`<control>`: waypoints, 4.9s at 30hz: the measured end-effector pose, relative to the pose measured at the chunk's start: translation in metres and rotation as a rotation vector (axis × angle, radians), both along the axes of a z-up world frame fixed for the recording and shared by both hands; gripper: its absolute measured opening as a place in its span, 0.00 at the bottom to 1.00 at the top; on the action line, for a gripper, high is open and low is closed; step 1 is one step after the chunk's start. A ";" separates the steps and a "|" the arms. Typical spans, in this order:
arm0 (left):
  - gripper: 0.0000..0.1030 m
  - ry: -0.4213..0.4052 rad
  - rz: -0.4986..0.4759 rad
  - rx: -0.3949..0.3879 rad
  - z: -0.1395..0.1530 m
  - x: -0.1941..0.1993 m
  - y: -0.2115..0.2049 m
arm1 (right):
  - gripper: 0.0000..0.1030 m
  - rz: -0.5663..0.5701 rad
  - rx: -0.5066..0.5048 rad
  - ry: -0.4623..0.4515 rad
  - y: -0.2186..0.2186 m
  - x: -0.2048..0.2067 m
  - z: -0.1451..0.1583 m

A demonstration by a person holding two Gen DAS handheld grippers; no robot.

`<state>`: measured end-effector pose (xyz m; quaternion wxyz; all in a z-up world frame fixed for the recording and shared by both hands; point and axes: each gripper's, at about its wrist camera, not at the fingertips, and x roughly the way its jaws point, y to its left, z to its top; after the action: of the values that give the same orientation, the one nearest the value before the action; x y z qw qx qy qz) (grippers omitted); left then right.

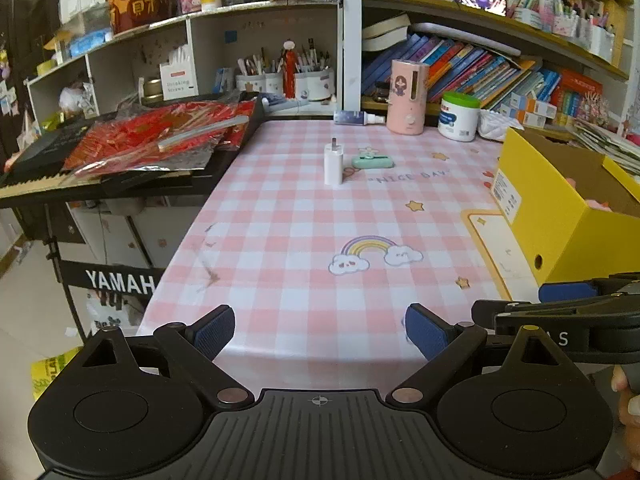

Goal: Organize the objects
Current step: 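Move both open grippers toward the white charger and green tape dispenser, then grasp the white charger with the left gripper while the right gripper grasps the green dispenser, then lift the charger and dispenser and carry both toward the yellow box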

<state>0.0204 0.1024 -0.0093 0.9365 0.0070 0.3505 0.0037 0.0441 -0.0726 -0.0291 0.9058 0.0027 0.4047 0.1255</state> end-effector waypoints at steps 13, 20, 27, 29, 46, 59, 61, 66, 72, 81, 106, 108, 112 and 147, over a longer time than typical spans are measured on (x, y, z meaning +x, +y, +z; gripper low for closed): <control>0.91 0.004 0.018 -0.019 0.000 0.062 -0.004 | 0.69 0.015 -0.001 -0.007 0.002 0.072 0.003; 0.91 -0.016 0.025 -0.004 0.006 0.094 -0.006 | 0.69 0.000 0.030 -0.021 -0.001 0.112 0.012; 0.91 -0.041 0.038 0.006 0.013 0.129 -0.004 | 0.69 -0.012 0.063 -0.053 0.000 0.154 0.025; 0.91 -0.045 0.040 0.007 0.013 0.137 -0.004 | 0.69 -0.009 0.065 -0.058 0.001 0.165 0.027; 0.71 -0.008 0.026 0.014 -0.014 0.218 -0.009 | 0.69 -0.015 0.066 -0.051 0.011 0.245 0.019; 0.56 0.030 0.008 0.029 -0.060 0.293 -0.020 | 0.69 -0.028 0.016 -0.035 0.023 0.304 -0.003; 0.49 0.034 -0.001 0.032 -0.065 0.300 -0.022 | 0.69 -0.030 0.013 -0.032 0.023 0.310 -0.006; 0.24 0.033 -0.019 0.027 -0.074 0.311 -0.023 | 0.69 -0.027 0.012 -0.020 0.027 0.321 -0.014; 0.24 0.024 0.037 -0.020 -0.062 0.294 -0.002 | 0.69 0.002 -0.001 -0.001 0.038 0.331 -0.027; 0.24 0.035 0.124 -0.066 -0.046 0.248 0.028 | 0.71 0.035 0.011 0.042 0.063 0.343 -0.053; 0.24 -0.029 0.116 -0.142 -0.008 0.179 0.029 | 0.64 0.117 0.003 -0.091 0.056 0.279 -0.006; 0.24 -0.037 0.115 -0.149 -0.004 0.167 0.029 | 0.65 0.130 0.006 -0.096 0.050 0.263 0.001; 0.24 -0.042 0.115 -0.159 0.000 0.146 0.030 | 0.65 0.139 0.011 -0.089 0.039 0.234 0.010; 0.24 -0.059 0.000 -0.202 0.011 -0.032 0.005 | 0.64 0.094 -0.012 -0.082 -0.012 0.000 0.018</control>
<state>-0.0118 0.1071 0.0018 0.9424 -0.0876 0.3214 -0.0315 0.0443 -0.0848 -0.0106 0.9147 -0.0269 0.3679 0.1652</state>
